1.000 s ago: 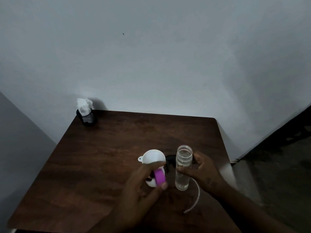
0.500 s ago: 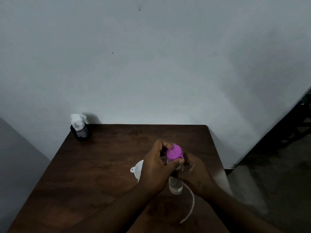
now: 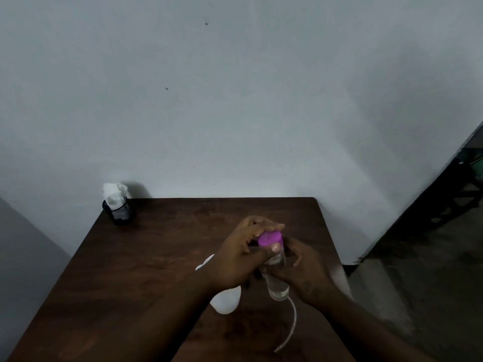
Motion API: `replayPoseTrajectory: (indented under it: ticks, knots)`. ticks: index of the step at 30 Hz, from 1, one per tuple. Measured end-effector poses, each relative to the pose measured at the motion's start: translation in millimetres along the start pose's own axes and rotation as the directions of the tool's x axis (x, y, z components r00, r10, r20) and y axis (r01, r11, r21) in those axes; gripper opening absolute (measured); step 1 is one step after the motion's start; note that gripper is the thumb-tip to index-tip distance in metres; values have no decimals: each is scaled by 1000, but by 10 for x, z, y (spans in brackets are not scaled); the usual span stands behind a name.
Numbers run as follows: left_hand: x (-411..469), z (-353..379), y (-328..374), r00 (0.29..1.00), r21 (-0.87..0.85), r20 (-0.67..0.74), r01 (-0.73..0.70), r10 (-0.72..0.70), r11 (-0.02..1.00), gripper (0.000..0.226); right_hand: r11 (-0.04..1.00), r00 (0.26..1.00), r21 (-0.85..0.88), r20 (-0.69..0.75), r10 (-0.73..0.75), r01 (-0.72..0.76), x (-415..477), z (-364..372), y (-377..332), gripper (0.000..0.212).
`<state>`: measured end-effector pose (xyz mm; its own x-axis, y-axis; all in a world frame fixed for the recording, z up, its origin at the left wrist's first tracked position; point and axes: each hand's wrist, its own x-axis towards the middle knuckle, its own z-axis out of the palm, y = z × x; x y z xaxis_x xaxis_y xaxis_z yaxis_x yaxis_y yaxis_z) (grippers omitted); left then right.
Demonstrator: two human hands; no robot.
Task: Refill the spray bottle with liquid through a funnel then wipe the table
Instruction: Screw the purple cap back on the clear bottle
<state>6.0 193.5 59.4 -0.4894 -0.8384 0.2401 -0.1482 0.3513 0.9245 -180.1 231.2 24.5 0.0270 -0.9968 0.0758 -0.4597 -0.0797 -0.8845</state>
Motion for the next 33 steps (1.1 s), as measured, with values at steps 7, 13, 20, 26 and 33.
replayPoseTrajectory:
  ticks: [7, 13, 20, 26, 33]
  knots:
    - [39, 85, 71, 983, 353, -182, 77, -12, 933, 45, 996, 1000, -84, -20, 22, -24, 43, 100, 9, 28]
    - [88, -68, 99, 997, 241, 60, 29, -45, 970, 62, 998, 999, -43, 5, 54, -54, -1, 42, -11, 41]
    - [114, 1, 141, 991, 466, -134, 81, -20, 881, 45, 985, 994, -133, -5, 112, -112, 94, 99, -51, 53]
    - [129, -20, 168, 999, 332, -9, 35, -34, 943, 53, 981, 991, -139, 17, 136, -132, 126, 124, 43, 32]
    - [190, -85, 175, 999, 439, -19, 39, -34, 898, 42, 990, 995, -106, 29, 96, -93, 108, 81, -49, 35]
